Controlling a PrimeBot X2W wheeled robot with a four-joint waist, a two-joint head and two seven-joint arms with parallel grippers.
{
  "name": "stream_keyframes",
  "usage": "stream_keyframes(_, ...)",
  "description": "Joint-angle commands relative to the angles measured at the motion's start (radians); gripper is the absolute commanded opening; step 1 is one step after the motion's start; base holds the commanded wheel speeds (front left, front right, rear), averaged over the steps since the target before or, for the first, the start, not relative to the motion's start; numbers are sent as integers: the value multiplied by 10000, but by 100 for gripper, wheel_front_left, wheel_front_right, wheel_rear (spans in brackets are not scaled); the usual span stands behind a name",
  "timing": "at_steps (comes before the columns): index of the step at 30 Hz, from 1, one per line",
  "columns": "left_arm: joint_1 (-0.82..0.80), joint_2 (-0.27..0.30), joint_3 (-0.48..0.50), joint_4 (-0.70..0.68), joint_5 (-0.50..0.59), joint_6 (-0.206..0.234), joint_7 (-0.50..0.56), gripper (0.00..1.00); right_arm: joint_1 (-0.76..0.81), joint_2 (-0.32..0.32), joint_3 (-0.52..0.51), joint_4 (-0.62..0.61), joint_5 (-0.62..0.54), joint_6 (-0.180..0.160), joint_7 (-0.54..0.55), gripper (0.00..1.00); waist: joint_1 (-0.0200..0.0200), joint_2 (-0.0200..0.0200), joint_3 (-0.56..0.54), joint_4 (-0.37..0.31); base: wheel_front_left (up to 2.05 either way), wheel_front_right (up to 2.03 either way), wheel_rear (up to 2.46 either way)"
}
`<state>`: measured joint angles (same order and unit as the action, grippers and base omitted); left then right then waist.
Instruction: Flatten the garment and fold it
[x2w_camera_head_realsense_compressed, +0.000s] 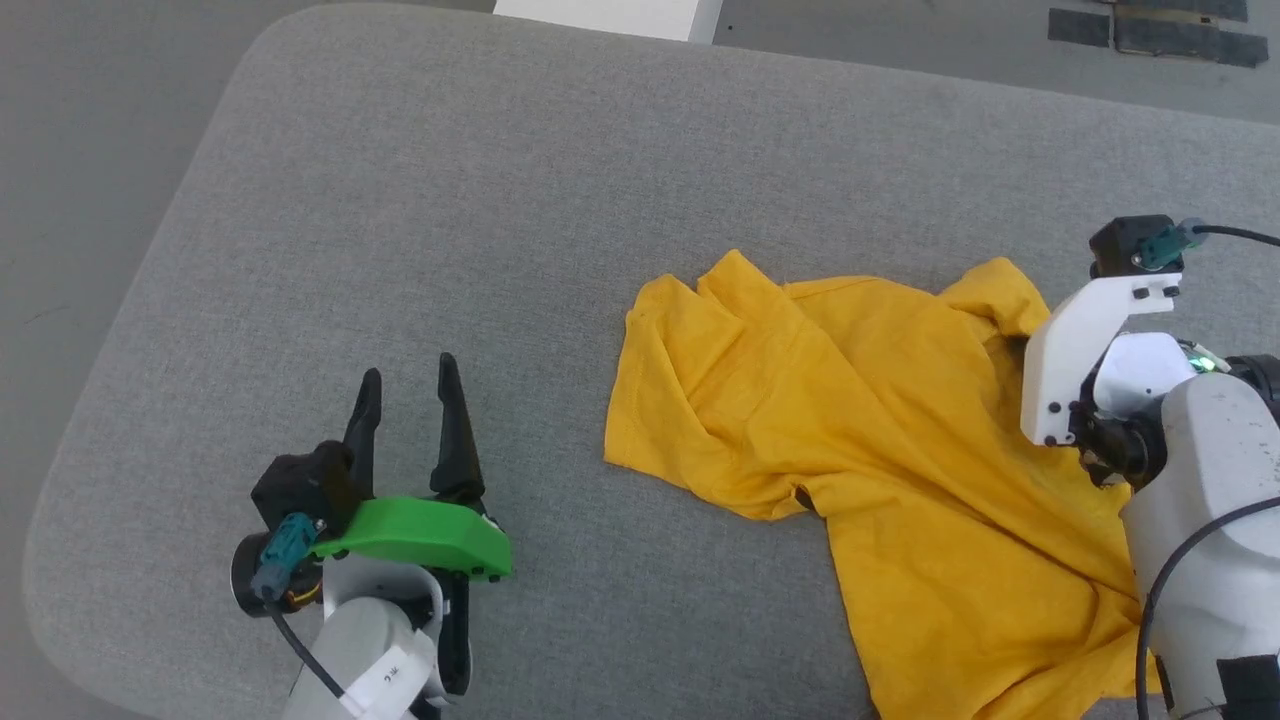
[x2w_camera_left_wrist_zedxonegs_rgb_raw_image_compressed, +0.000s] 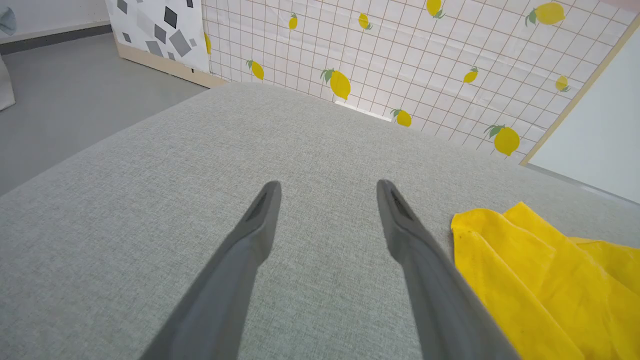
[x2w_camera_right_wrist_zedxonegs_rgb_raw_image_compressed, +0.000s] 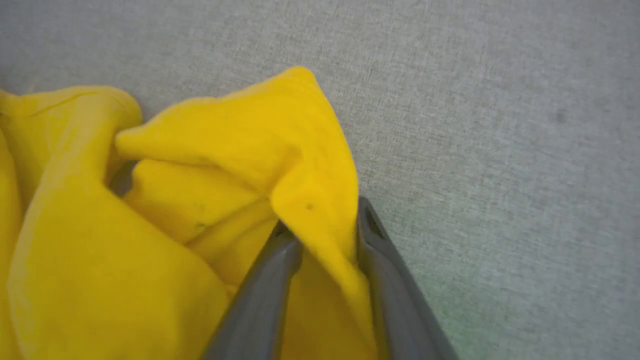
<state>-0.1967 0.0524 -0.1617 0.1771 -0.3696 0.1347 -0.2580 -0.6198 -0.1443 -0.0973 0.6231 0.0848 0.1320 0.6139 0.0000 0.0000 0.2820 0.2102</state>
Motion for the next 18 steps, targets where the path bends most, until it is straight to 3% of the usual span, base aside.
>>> stream_keyframes(1, -65, -21, 35, -23, -113, 73, -38, 100, 310, 34, -93, 130, 0, -13, -108, 0, 0, 0, -88, -116, 0, 0, 0)
stream_keyframes(10, 67, -22, 279, 80, 15, 15, -38, 100, 834, 102, -2579, -1490, -192, -13, -2859, 0, 0, 0, -702, -760, 0, 0, 0)
stream_keyframes(18, 305, -22, 451, 147, 128, -81, -38, 100, 2245, 694, -5473, -2779, -638, -13, -2978, 0, 0, 0, -1065, -1431, 0, 0, 0)
